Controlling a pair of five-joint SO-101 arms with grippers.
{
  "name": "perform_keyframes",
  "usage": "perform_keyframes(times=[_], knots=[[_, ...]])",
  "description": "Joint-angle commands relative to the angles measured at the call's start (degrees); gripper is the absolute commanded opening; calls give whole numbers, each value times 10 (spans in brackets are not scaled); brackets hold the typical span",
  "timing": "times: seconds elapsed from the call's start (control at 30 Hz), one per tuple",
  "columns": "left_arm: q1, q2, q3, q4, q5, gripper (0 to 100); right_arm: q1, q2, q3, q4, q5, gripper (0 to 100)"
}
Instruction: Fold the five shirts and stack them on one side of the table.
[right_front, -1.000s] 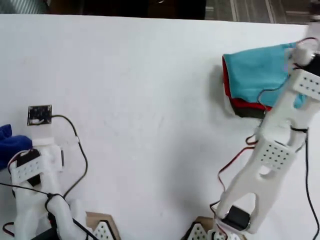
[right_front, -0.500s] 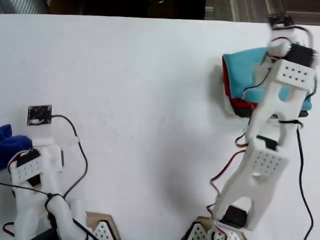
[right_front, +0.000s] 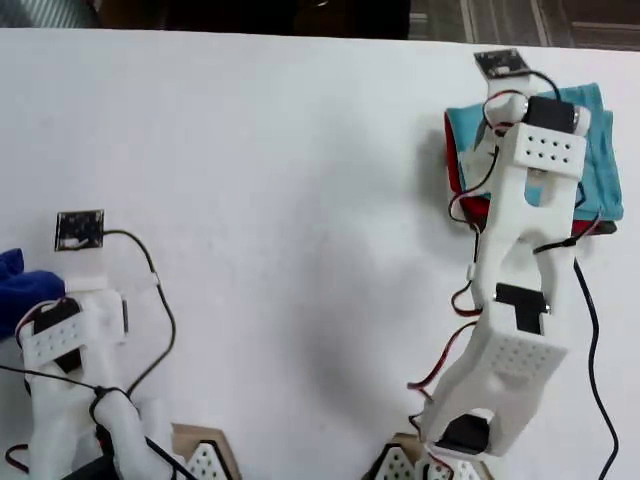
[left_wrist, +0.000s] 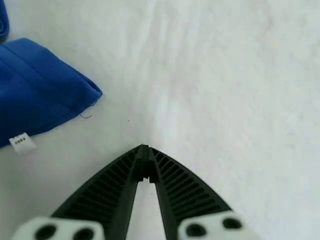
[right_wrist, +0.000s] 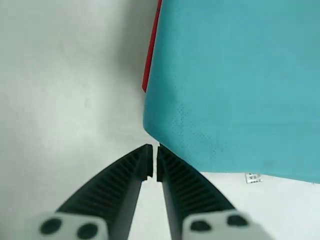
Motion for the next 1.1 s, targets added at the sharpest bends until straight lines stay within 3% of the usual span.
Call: perform_keyframes(times=[0.0, 0.17, 0.37, 0.47, 0.73, 1.07], knots=[[4, -13, -1, -4, 3, 27, 4, -46, 60, -45, -4, 20], [4, -13, -1, -4, 3, 27, 0, -71, 84, -58, -1, 20], [4, -13, -1, -4, 3, 27, -10, -210, 83, -34, 1, 20], [4, -13, -1, -4, 3, 27, 6, -247, 110, -89, 11, 20], [4, -13, -1, -4, 3, 27, 24, -170, 257, -292, 46, 20], [4, -13, -1, -4, 3, 27, 24, -96, 288, -286, 48, 20]])
